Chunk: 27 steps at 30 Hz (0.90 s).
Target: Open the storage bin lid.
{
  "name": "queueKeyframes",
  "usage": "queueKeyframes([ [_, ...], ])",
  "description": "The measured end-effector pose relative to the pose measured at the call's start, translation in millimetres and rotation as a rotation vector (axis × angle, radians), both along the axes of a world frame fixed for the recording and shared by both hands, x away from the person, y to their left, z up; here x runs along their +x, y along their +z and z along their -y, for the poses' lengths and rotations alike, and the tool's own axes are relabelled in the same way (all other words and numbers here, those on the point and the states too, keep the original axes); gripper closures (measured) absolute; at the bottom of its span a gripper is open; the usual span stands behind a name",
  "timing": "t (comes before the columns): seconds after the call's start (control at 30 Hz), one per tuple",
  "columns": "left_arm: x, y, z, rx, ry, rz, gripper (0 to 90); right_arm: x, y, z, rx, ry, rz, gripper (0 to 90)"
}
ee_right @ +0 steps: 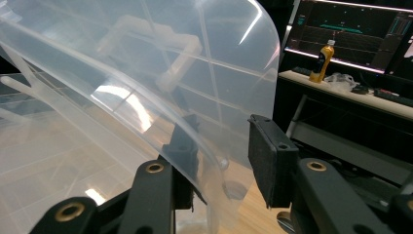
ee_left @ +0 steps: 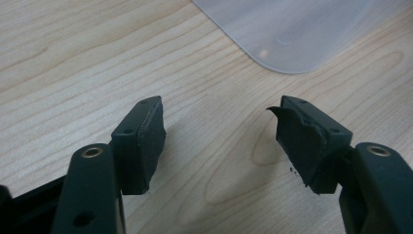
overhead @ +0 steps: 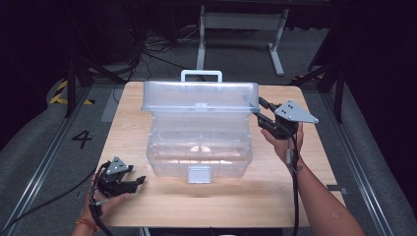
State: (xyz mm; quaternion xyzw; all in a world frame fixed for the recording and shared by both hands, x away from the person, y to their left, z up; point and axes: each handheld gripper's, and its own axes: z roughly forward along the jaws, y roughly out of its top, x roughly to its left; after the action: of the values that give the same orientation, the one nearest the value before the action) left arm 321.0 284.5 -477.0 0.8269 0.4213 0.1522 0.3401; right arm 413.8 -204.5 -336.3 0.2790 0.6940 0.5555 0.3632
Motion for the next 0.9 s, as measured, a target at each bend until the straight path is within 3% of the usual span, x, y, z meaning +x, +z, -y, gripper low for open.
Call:
queueKeyframes([
  [0.13, -0.4, -1.6, -1.5, -0.014, 0.003, 0.003, 33.8, 4.4, 3.8, -0.8, -0.004, -0.008, -0.012, 65.3],
  [0.37, -0.2, -3.5, 0.3, 0.019, -0.027, 0.032, 28.6, 14.2, 11.9, -0.7, -0.013, -0.006, -0.033, 65.1],
  [0.9, -0.1, -3.8, 0.9, 0.014, -0.015, 0.021, 25.5, 30.9, 24.4, -4.3, -0.046, -0.041, -0.039, 67.3],
])
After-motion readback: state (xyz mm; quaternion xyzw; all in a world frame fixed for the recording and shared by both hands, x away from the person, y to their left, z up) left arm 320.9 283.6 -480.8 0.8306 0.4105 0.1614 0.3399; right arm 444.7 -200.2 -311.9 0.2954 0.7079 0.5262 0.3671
